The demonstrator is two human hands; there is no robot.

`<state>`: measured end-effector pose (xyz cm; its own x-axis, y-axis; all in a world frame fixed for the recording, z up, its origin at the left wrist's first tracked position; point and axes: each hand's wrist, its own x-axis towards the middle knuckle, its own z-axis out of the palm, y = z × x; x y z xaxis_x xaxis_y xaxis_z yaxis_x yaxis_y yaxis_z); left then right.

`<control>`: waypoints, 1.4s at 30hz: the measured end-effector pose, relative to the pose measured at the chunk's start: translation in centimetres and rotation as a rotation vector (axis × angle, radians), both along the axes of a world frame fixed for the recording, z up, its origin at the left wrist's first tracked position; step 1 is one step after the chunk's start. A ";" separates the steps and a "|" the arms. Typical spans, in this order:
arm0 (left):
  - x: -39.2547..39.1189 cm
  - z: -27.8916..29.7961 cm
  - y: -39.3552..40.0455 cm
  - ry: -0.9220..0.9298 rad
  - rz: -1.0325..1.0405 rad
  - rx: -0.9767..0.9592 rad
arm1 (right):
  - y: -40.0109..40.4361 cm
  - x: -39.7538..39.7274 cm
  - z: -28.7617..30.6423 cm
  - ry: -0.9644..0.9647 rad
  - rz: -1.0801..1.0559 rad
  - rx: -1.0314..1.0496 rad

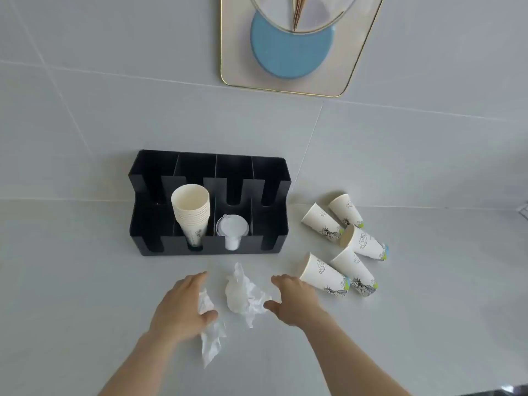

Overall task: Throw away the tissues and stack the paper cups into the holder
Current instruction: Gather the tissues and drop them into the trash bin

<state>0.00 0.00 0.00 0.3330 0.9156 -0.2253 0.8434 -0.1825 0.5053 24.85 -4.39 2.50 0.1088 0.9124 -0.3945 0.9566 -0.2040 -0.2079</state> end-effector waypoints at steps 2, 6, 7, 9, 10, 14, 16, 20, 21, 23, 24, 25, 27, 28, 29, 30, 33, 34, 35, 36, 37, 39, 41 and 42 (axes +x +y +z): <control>-0.4 -1.1 0.0 -0.011 -0.008 -0.036 | 0.4 -0.8 -1.1 -0.014 -0.008 -0.033; -0.8 -3.6 -1.2 0.047 -0.083 -0.065 | 0.6 -2.4 -3.1 0.033 -0.009 -0.032; -0.9 -4.2 -1.4 0.074 -0.109 -0.053 | 0.7 -2.8 -3.5 0.053 -0.001 -0.016; -1.1 -5.3 -2.0 0.103 -0.141 -0.035 | 1.1 -3.6 -4.4 0.083 0.031 0.007; -1.1 -5.8 -2.2 0.102 -0.146 -0.034 | 1.4 -4.0 -4.7 0.087 0.055 0.013; -1.4 -7.4 -3.0 0.099 -0.155 -0.013 | 2.2 -5.5 -6.1 0.082 0.111 -0.006; -1.6 -8.2 -3.2 0.080 -0.154 0.021 | 2.2 -6.0 -6.7 0.075 0.073 -0.011; -1.6 -9.0 -2.8 0.038 -0.111 0.071 | 1.5 -6.6 -7.7 0.074 -0.004 0.021; -1.5 -8.9 -2.6 0.046 -0.096 0.080 | 1.3 -6.8 -7.9 0.079 -0.017 0.027; -1.2 -8.7 -2.1 0.078 -0.069 0.084 | 0.9 -7.2 -8.1 0.098 -0.052 0.019; -1.0 -8.4 -1.8 0.085 -0.049 0.070 | 0.9 -7.4 -8.1 0.111 -0.074 0.010; -0.7 -8.1 -1.5 0.083 -0.029 0.061 | 0.9 -7.5 -8.2 0.127 -0.094 0.001; -0.2 -7.6 -0.9 0.070 0.006 0.062 | 0.8 -7.7 -8.2 0.166 -0.118 -0.018; 0.0 -7.3 -0.6 0.060 0.029 0.054 | 0.7 -7.8 -8.2 0.188 -0.126 -0.025; 0.3 -7.0 -0.3 0.048 0.051 0.045 | 0.6 -7.9 -8.2 0.205 -0.134 -0.030; 0.6 -6.8 -0.2 0.038 0.067 0.045 | 0.5 -8.0 -8.2 0.219 -0.143 -0.030; 1.6 -6.4 -0.3 -0.012 0.077 0.035 | 0.1 -8.5 -8.4 0.263 -0.177 -0.016; 1.9 -6.3 -0.4 -0.049 0.072 0.013 | 0.0 -8.6 -8.5 0.274 -0.194 -0.014; 2.1 -6.3 -0.6 -0.092 0.058 -0.023 | 0.0 -8.8 -8.6 0.283 -0.211 -0.010; 2.3 -6.3 -0.8 -0.139 0.040 -0.056 | 0.0 -8.8 -8.7 0.294 -0.233 0.002; 2.5 -6.4 -1.1 -0.182 0.024 -0.084 | 0.0 -8.7 -8.7 0.312 -0.267 0.024; 2.4 -6.2 -1.6 -0.261 0.014 -0.133 | -0.1 -8.5 -8.7 0.370 -0.377 0.069; 2.1 -6.0 -2.1 -0.331 -0.001 -0.173 | -0.2 -8.2 -8.6 0.442 -0.492 0.092; 1.9 -5.9 -2.3 -0.354 -0.016 -0.175 | -0.3 -8.1 -8.4 0.481 -0.532 0.089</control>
<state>1.91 -2.26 -5.86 0.4320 0.8675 -0.2467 0.6095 -0.0792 0.7888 16.79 -4.65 -5.90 0.3808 0.8150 -0.4367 0.5309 -0.5794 -0.6185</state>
